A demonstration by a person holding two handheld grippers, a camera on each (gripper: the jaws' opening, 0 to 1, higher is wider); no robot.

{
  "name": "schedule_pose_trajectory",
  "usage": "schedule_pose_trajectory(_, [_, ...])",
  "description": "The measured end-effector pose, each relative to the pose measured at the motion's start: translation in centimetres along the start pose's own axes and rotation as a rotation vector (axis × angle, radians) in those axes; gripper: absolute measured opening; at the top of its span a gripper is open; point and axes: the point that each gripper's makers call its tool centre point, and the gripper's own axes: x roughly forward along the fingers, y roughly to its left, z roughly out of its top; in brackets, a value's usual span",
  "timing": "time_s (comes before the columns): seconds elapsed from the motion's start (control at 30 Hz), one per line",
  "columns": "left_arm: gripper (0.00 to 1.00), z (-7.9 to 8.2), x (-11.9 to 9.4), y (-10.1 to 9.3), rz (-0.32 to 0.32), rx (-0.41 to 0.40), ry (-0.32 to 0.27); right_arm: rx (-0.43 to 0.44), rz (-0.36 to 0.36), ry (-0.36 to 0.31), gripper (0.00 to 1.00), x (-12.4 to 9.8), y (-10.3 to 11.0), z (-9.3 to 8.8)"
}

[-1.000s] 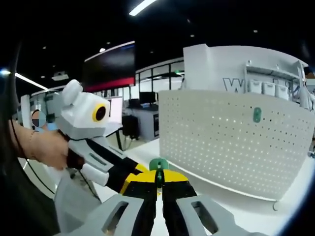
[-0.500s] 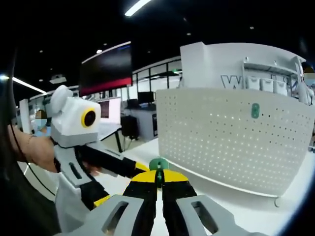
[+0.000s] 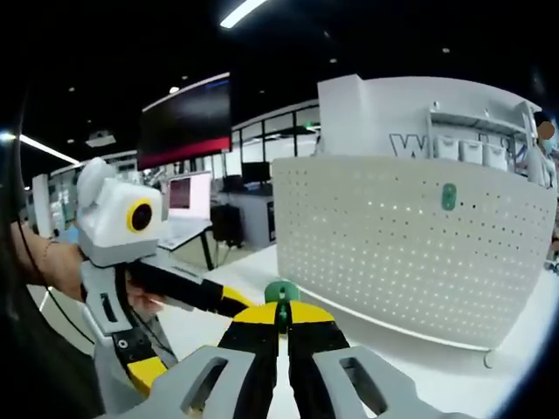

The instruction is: Insert the hook assembly into the mounting plate slot until the hook locks in place.

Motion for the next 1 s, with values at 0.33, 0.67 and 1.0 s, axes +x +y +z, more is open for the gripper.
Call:
schedule_pose_trajectory(0.33, [0.95,0.8,-0.9,-0.3,0.019,-0.002,-0.056,-0.013,-0.027,-0.014,0.00,0.0,-1.3,0.7])
schedule_pose_trajectory(0.67, [1.00,0.9,-1.5,-0.1,0.040,-0.006,-0.078,-0.016,-0.057,-0.020,0.00,-0.3,-2.5,0.7])
schedule_pose_trajectory(1.0, [1.00,1.0,-1.8,0.1,0.061,-0.008,-0.089,-0.027,-0.099,-0.020,0.00,-0.6,-4.0,0.7])
